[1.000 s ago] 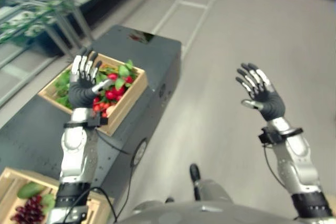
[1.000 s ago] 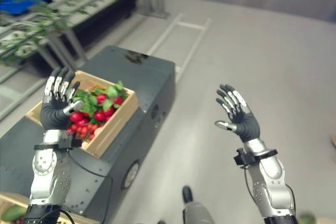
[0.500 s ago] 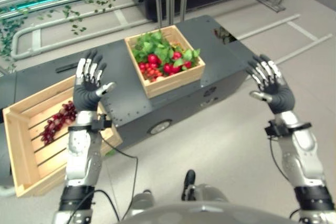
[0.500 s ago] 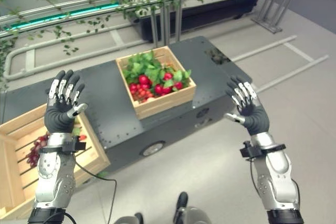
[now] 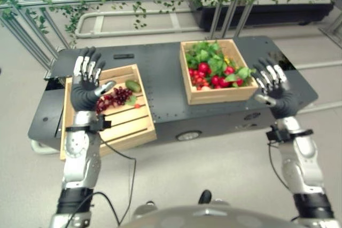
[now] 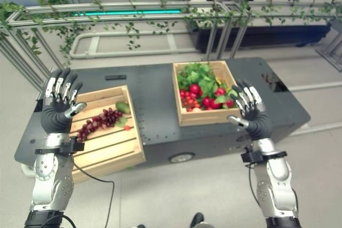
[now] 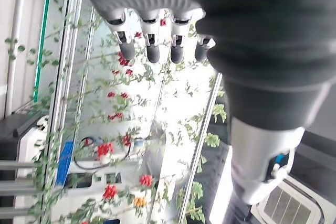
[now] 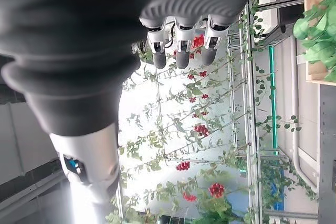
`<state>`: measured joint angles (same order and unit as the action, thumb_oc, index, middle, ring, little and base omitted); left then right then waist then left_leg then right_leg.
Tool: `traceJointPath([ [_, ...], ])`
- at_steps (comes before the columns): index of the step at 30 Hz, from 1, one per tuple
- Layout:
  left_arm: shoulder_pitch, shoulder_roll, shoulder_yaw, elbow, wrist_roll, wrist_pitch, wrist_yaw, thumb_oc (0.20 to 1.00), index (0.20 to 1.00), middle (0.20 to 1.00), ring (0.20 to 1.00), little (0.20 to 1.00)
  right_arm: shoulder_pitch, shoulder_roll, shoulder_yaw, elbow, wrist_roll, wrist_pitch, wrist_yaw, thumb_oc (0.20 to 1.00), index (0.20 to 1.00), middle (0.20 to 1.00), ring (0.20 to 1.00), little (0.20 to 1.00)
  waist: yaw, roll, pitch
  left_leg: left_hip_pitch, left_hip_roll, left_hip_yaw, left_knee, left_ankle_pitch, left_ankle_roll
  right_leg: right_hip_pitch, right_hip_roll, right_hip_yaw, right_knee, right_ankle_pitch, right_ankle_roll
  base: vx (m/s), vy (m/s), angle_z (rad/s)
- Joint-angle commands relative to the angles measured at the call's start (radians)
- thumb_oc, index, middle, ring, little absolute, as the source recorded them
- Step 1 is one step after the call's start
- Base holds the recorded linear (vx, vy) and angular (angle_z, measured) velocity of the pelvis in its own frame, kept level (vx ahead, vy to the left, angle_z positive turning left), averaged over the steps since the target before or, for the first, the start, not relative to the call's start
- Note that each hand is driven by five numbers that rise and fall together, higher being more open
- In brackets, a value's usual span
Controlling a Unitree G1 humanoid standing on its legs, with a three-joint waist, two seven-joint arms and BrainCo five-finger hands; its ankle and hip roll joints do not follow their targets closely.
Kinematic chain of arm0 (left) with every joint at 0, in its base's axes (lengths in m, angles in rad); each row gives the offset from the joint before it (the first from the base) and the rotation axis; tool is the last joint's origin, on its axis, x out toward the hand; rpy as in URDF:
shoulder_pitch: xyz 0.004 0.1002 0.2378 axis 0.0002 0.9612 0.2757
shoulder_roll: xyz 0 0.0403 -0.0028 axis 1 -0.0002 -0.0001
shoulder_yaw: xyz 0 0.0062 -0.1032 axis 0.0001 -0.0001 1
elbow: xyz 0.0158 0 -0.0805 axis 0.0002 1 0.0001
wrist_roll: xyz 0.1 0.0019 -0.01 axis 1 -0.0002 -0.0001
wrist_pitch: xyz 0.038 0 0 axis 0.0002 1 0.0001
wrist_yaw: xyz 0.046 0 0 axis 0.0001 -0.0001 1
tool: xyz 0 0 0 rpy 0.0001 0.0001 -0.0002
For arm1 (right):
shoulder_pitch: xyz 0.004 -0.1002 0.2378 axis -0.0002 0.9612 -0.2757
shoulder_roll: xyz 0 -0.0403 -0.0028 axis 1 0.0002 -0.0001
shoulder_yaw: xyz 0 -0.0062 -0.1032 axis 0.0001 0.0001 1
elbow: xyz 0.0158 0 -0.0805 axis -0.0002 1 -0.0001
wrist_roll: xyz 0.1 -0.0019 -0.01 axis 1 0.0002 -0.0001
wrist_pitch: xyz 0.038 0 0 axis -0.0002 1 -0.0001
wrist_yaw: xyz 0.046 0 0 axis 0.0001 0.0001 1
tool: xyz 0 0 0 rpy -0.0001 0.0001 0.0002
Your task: Pick up the fruits from the basket on one side to the basket on the other side
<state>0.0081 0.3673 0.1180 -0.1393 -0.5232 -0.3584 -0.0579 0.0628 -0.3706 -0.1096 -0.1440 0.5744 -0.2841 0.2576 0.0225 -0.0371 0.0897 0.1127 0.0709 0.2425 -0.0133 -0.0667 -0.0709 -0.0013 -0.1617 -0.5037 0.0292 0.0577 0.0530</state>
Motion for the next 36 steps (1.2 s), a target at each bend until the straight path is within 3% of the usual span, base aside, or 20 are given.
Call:
traceJointPath([
  [1,0.011,0.052,0.042,-0.072,0.036,-0.031,0.000,1.000,1.000,1.000,1.000,1.000,-0.031,0.002,-0.036,-0.009,-0.027,-0.060,-0.017,1.000,1.000,1.000,1.000,1.000,0.018,-0.005,-0.022,-0.020,-0.029,0.005,0.001,-0.060,0.037,0.043,-0.014,-0.022,-0.008,-0.047,0.079,-0.03,0.244,0.03],
  [7,0.034,0.053,0.060,-0.089,0.041,-0.029,-0.007,1.000,1.000,1.000,1.000,1.000,-0.049,0.018,-0.028,0.006,-0.064,-0.055,-0.031,1.000,1.000,1.000,1.000,1.000,0.030,-0.002,-0.003,-0.023,-0.069,0.001,-0.019,-0.065,0.068,0.002,-0.065,0.005,0.028,-0.012,0.118,-0.05,0.219,0.02],
  [9,0.030,0.057,0.058,-0.092,0.044,-0.030,-0.004,1.000,1.000,1.000,1.000,1.000,-0.053,0.024,-0.025,0.012,-0.083,-0.061,-0.047,1.000,1.000,1.000,1.000,1.000,0.029,0.000,0.010,-0.033,-0.077,0.017,-0.025,-0.040,0.078,-0.022,-0.085,0.011,0.064,0.009,0.122,-0.15,0.156,0.00],
  [11,0.009,0.065,0.040,-0.073,0.040,-0.030,-0.001,1.000,1.000,1.000,1.000,1.000,-0.048,0.029,-0.029,0.012,-0.088,-0.056,-0.050,1.000,1.000,1.000,1.000,1.000,-0.004,0.006,0.016,-0.051,-0.076,-0.011,-0.023,-0.023,0.094,-0.052,-0.033,0.168,0.171,-0.055,0.116,-0.12,0.098,-0.04],
  [12,0.007,0.066,0.040,-0.071,0.040,-0.031,-0.001,1.000,1.000,1.000,1.000,1.000,-0.049,0.029,-0.030,0.012,-0.087,-0.056,-0.049,1.000,1.000,1.000,1.000,1.000,-0.001,0.005,0.015,-0.055,-0.077,-0.007,-0.023,-0.019,0.093,-0.059,-0.034,0.171,0.175,-0.054,0.113,0.01,0.024,0.24],
  [13,0.005,0.071,0.029,-0.070,0.047,-0.030,-0.004,1.000,1.000,1.000,1.000,1.000,-0.040,0.024,-0.035,0.011,-0.091,-0.059,-0.046,1.000,1.000,1.000,1.000,1.000,0.002,-0.002,-0.001,-0.055,-0.081,-0.015,-0.034,-0.015,0.093,-0.043,0.009,0.221,0.144,-0.096,0.105,0.01,-0.017,0.30],
  [14,0.005,0.071,0.029,-0.070,0.047,-0.029,-0.003,1.000,1.000,1.000,1.000,1.000,-0.040,0.024,-0.035,0.011,-0.092,-0.059,-0.046,1.000,1.000,1.000,1.000,1.000,0.003,-0.002,-0.002,-0.058,-0.080,-0.014,-0.034,-0.010,0.092,-0.045,0.010,0.222,0.140,-0.090,0.103,0.04,-0.056,0.25],
  [15,0.002,0.070,0.026,-0.064,0.051,-0.025,-0.007,1.000,1.000,1.000,1.000,1.000,-0.029,0.023,-0.044,0.010,-0.083,-0.058,-0.043,1.000,1.000,1.000,1.000,1.000,-0.001,-0.016,-0.011,-0.061,-0.083,-0.030,-0.039,-0.005,0.089,-0.028,0.058,0.276,0.106,-0.129,0.085,0.01,-0.086,-0.11],
  [18,-0.004,0.063,0.018,-0.054,0.051,-0.023,-0.008,1.000,1.000,1.000,1.000,1.000,-0.027,0.020,-0.053,0.016,-0.073,-0.062,-0.048,1.000,1.000,1.000,1.000,1.000,-0.005,-0.024,-0.019,-0.066,-0.082,-0.041,-0.036,0.001,0.087,-0.033,0.088,0.318,0.097,-0.129,0.073,0.02,-0.084,0.07],
  [22,-0.006,0.053,0.008,-0.048,0.045,-0.015,-0.016,1.000,1.000,1.000,1.000,1.000,-0.012,0.002,-0.077,-0.003,-0.072,-0.062,-0.054,1.000,1.000,1.000,1.000,1.000,-0.012,-0.026,-0.017,-0.070,-0.072,-0.065,0.001,-0.007,0.075,-0.012,0.111,0.317,0.070,-0.137,0.052,0.04,-0.168,0.18],
  [26,-0.013,0.036,-0.013,-0.048,0.032,-0.014,-0.022,1.000,1.000,1.000,1.000,1.000,0.000,-0.009,-0.091,-0.012,-0.052,-0.065,-0.055,1.000,1.000,1.000,1.000,1.000,-0.024,-0.030,-0.015,-0.089,-0.062,-0.090,0.037,-0.005,0.051,0.018,0.120,0.276,0.034,-0.144,0.038,-0.01,-0.136,0.49],
  [36,0.025,0.026,-0.019,-0.068,0.028,-0.004,-0.043,1.000,1.000,1.000,1.000,1.000,0.017,0.001,-0.097,0.007,-0.041,-0.058,-0.051,1.000,1.000,1.000,1.000,1.000,-0.027,-0.016,-0.042,-0.057,-0.062,-0.084,-0.015,0.018,0.046,0.061,0.121,0.243,-0.004,-0.143,0.031,0.01,-0.017,0.11],
])
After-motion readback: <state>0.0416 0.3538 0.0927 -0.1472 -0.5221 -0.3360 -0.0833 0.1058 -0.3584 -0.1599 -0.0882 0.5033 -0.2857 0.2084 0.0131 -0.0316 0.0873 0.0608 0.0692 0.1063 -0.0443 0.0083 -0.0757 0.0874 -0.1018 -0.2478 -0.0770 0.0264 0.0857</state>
